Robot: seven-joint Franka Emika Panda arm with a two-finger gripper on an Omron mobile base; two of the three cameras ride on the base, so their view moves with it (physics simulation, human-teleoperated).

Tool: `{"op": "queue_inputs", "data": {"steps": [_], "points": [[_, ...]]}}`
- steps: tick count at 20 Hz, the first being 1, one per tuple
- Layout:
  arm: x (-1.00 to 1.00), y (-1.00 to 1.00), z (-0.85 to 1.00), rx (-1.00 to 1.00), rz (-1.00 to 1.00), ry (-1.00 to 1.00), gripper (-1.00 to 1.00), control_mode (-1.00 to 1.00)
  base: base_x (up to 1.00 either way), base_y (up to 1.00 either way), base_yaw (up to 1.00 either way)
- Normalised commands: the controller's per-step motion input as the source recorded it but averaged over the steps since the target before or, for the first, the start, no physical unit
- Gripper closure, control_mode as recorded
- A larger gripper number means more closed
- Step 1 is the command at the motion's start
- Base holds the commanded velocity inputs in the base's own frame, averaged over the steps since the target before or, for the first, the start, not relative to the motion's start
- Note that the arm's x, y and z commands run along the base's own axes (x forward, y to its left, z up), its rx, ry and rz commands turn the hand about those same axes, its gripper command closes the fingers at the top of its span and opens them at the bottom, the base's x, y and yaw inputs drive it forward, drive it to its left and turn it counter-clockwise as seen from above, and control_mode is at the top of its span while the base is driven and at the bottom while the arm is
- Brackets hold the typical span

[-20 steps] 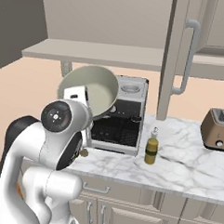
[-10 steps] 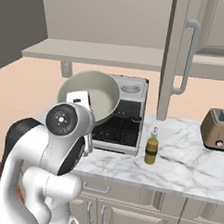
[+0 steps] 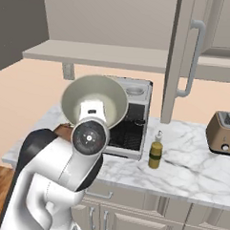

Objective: Open the cabinet. Place the bowl and condiment on the counter. Then place the lime and garlic on the cutting board.

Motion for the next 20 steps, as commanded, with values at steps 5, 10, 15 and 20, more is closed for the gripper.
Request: {"op": "queue_inputs", "data": {"steps": [5, 10, 15, 20], "points": [[-0.08, -0.05, -0.26, 0.06, 0.06, -0.12, 1.0, -1.0, 0.0, 0.0, 0.0], [-0.18, -0.06, -0.23, 0.05, 0.05, -0.14, 1.0, -1.0, 0.0, 0.0, 0.0], [-0.05, -0.02, -0.28, 0.02, 0.05, -0.1, 1.0, -1.0, 0.0, 0.0, 0.0], [0.0, -0.01, -0.26, 0.0, 0.04, -0.08, 1.0, -1.0, 0.0, 0.0, 0.0]]}}
